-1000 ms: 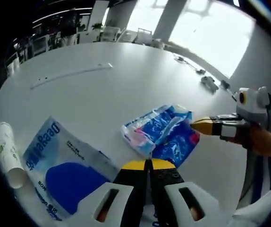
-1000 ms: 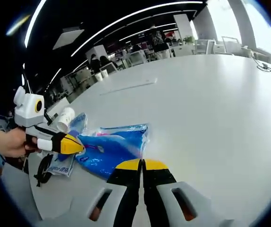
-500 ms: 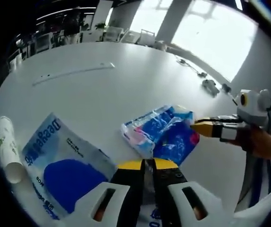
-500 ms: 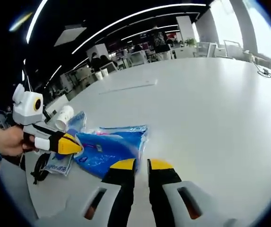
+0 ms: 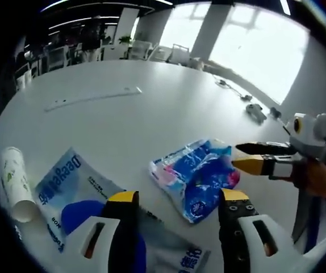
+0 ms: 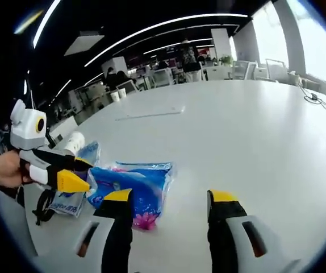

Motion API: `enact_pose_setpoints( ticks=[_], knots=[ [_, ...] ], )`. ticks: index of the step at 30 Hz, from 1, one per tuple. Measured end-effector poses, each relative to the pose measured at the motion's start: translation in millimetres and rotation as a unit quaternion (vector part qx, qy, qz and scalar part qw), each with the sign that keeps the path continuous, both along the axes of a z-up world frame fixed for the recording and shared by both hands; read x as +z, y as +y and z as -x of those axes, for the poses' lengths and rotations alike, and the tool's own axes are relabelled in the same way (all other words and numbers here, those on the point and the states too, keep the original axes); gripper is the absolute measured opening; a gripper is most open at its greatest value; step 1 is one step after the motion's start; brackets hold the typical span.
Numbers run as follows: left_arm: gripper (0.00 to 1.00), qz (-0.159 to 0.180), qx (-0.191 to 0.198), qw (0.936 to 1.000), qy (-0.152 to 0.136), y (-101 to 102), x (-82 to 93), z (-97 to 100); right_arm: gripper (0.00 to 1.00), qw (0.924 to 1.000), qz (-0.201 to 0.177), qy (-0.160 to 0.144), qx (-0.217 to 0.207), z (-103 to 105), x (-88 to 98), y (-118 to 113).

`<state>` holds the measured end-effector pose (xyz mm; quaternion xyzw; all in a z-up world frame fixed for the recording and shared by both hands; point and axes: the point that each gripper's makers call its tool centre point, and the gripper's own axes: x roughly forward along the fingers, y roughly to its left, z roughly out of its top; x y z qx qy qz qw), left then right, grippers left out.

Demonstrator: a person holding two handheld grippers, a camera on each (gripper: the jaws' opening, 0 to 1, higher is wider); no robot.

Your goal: Arrange the tabletop items into an orderly group along one side of the table until the central work area is clear of visible clutter.

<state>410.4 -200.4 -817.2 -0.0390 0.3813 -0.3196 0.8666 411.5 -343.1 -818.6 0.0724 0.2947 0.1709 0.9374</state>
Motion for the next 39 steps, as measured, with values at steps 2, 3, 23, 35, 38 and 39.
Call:
enact_pose_setpoints(
  ticks=[2, 3, 23, 35, 38, 39],
  knots=[
    [0.60, -0.001, 0.005, 1.0000, 0.000, 1.8, 1.1, -0.2, 0.58, 1.0000, 0.002, -0.002, -0.002, 0.9, 1.4, -0.7],
    [0.66, -0.002, 0.009, 1.0000, 0.001, 3.0, 1.0, -0.4, 0.59, 1.0000, 0.000, -0.001, -0.001, 1.5, 2.3, -0.1],
    [0.92, -0.013, 0.037, 0.9992, -0.005, 23.1, 20.2, 4.8, 0.74, 0.9997, -0.018, 0.009, -0.013, 15.2, 20.4, 7.0],
    [0.88, -0.016, 0.042, 0.9989, -0.012, 36.4, 31.9, 13.4, 0.73, 0.9998, -0.015, 0.006, -0.008, 25.3, 31.3, 12.4],
    [0.87, -0.017, 0.043, 0.9989, -0.013, 40.7, 35.5, 16.1, 0.72, 0.9999, -0.013, 0.006, -0.008, 27.5, 33.3, 14.3],
    [0.87, -0.018, 0.043, 0.9988, -0.014, 42.2, 36.2, 16.5, 0.71, 0.9999, -0.013, 0.007, -0.008, 27.8, 33.4, 14.6]
  ],
)
